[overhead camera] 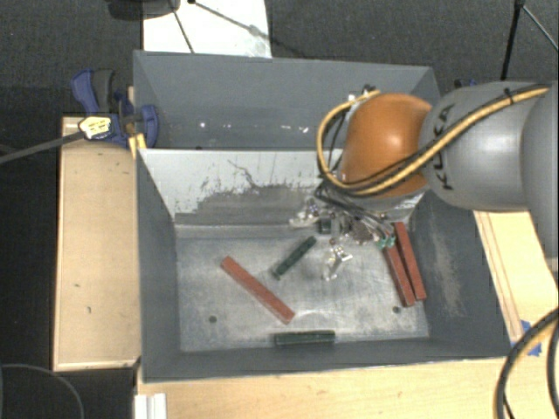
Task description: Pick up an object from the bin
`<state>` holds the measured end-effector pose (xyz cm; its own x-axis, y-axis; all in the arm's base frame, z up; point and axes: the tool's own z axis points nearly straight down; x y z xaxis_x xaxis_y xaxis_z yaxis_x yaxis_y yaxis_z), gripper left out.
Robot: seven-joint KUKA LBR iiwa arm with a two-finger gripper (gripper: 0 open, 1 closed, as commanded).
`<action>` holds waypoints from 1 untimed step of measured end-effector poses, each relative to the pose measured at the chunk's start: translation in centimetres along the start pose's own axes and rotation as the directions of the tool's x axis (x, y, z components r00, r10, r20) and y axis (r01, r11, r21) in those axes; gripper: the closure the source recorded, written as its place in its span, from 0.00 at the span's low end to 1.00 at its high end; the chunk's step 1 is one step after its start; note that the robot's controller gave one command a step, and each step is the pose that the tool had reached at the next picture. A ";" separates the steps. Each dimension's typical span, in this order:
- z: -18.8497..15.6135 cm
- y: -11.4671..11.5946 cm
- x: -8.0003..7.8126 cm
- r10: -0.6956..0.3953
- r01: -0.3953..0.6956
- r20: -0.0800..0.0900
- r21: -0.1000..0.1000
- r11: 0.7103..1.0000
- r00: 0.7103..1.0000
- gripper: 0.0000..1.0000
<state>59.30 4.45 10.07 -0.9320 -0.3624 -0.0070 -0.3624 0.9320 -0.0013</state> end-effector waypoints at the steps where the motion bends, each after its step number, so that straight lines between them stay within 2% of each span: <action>1: 2.7 0.8 -0.2 -0.096 0.096 0.000 0.000 0.995 0.995 0.00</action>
Offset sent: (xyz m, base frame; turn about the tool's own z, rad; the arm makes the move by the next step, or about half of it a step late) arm -0.0015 0.0239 -0.0307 -0.0895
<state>59.25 5.25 7.33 -0.8929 -0.4502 -0.0073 -0.4502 0.8929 -0.0024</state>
